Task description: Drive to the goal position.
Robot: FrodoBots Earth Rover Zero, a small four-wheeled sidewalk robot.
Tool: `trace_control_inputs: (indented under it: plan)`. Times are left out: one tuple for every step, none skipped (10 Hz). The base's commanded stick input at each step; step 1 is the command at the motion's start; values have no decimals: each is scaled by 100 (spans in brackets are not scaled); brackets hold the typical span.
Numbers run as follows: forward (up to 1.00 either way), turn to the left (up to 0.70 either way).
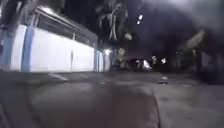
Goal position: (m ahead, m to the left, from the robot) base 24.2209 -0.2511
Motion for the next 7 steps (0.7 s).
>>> trace_control_inputs:
  plan:
    - [70,0]
    - [70,0]
    - [70,0]
    - [70,0]
    - [70,0]
    - [70,0]
    - [70,0]
